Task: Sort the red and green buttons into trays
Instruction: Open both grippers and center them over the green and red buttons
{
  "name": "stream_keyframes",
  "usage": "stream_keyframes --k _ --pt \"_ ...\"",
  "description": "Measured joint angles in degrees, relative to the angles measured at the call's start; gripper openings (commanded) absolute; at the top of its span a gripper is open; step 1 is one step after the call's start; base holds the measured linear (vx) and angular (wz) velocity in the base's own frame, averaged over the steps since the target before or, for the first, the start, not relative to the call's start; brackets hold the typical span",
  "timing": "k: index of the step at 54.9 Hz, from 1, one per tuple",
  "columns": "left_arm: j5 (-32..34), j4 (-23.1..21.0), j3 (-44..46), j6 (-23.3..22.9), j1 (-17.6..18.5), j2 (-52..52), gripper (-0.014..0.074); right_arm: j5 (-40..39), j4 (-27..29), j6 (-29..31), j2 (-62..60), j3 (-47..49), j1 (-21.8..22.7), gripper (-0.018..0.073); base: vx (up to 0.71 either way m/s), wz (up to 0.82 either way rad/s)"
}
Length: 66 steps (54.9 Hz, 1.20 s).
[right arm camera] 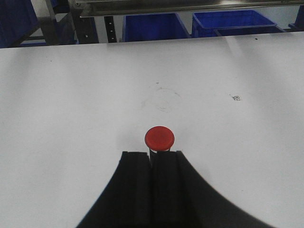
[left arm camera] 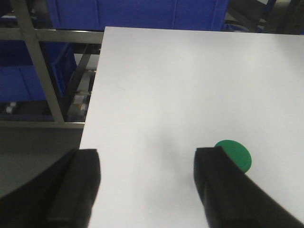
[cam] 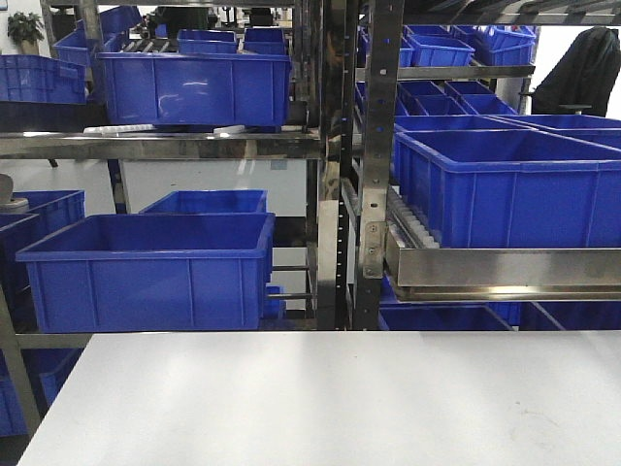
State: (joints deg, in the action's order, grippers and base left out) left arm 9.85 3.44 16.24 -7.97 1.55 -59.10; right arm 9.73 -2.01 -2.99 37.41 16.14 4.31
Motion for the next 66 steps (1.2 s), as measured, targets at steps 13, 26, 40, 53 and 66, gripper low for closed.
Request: stream_keyframes --k 13,26,40,53,66 --pt "1.23 6.47 0.0 -2.5 6.52 -3.97 0.0629 0.06 0.0 0.0 0.0 0.0 0.0 0.0291 0.0 0.0" --pt "6.14 8.48 0.26 -4.22 11.69 -9.71 0.0628 0.06 -0.04 0.0 0.0 0.0 0.0 0.0482 0.0 0.0" --pt "7.88 8.59 6.73 -4.04 12.76 -19.82 0.0628 0.35 -0.06 0.0 0.0 0.05 0.0 0.052 0.0 0.0" --pt "-2.76 8.59 17.49 -6.19 12.95 -29.2 0.0628 1.9 -0.06 0.0 0.0 0.05 0.0 0.0519 0.0 0.0" --pt "-8.05 8.59 20.95 -6.62 12.95 -33.27 0.0619 2.63 -0.68 0.0 0.0 0.05 0.0 0.0519 0.0 0.0"
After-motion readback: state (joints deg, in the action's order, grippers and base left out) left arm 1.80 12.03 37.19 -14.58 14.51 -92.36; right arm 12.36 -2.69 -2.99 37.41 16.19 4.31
